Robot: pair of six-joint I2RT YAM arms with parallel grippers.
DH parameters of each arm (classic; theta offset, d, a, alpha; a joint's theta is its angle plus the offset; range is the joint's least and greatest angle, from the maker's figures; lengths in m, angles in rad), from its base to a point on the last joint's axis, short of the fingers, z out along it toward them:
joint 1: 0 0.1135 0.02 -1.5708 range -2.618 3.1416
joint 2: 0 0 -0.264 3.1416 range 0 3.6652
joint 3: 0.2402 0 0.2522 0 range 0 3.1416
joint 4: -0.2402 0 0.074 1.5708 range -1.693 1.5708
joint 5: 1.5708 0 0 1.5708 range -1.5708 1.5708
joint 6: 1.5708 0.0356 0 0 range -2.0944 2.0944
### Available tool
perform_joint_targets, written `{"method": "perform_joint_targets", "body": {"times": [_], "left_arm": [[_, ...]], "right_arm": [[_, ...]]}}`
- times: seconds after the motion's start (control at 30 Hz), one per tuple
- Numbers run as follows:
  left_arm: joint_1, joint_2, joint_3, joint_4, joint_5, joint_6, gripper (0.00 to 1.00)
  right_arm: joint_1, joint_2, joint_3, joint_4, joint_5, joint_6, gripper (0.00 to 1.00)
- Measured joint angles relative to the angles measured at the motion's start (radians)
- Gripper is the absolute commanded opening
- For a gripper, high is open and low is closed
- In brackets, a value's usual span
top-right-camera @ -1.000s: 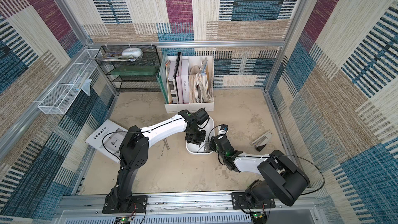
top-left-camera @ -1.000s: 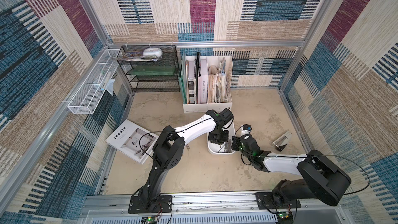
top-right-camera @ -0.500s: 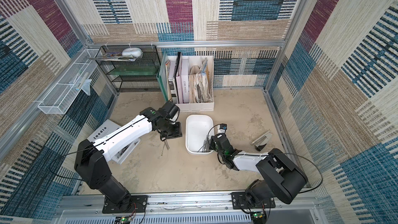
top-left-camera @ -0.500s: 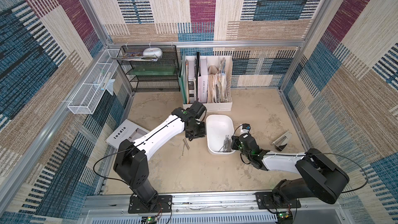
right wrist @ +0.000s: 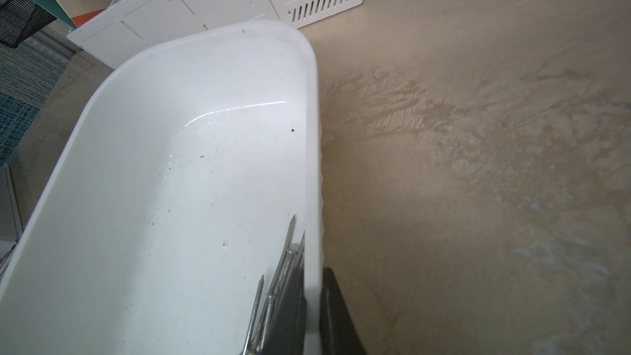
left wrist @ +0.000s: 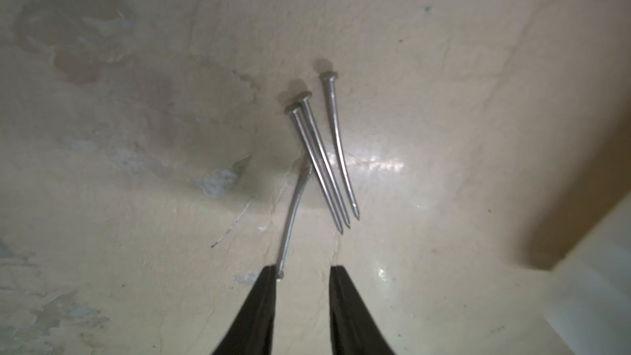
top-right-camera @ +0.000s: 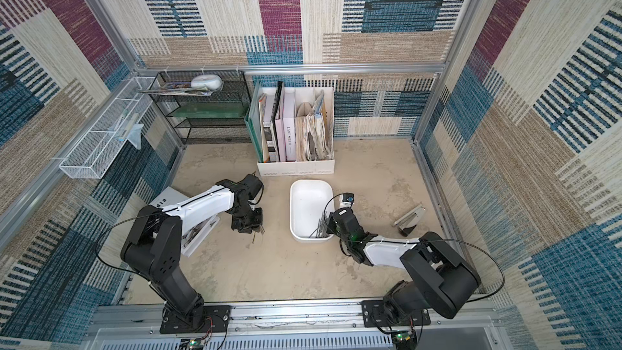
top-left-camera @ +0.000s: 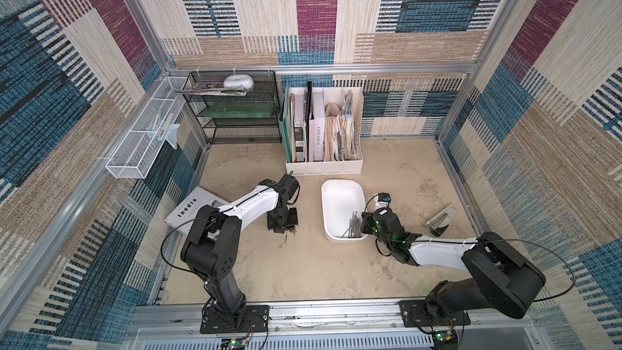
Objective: Put the nails on the desktop into the storage box
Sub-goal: Pick up the nail from the center of the board.
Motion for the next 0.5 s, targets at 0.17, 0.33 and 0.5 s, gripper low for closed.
{"method": "perform_joint_targets", "body": {"times": [0.17, 0.33, 0.5], "left_arm": [[0.005, 0.058, -0.005, 0.010, -0.022, 0.022, 0.21], [0.006, 0.116, 0.012, -0.011, -0.013, 0.050, 0.06], [0.008, 0.115, 0.008, -0.008, -0.005, 0.069, 0.00]], "right_arm": [[0.000, 0.006, 0.004, 0.000, 0.000, -0.001, 0.00], [0.000, 0.019, 0.010, 0.003, 0.001, -0.001, 0.00], [0.000, 0.026, 0.019, 0.002, -0.003, -0.004, 0.00]]}}
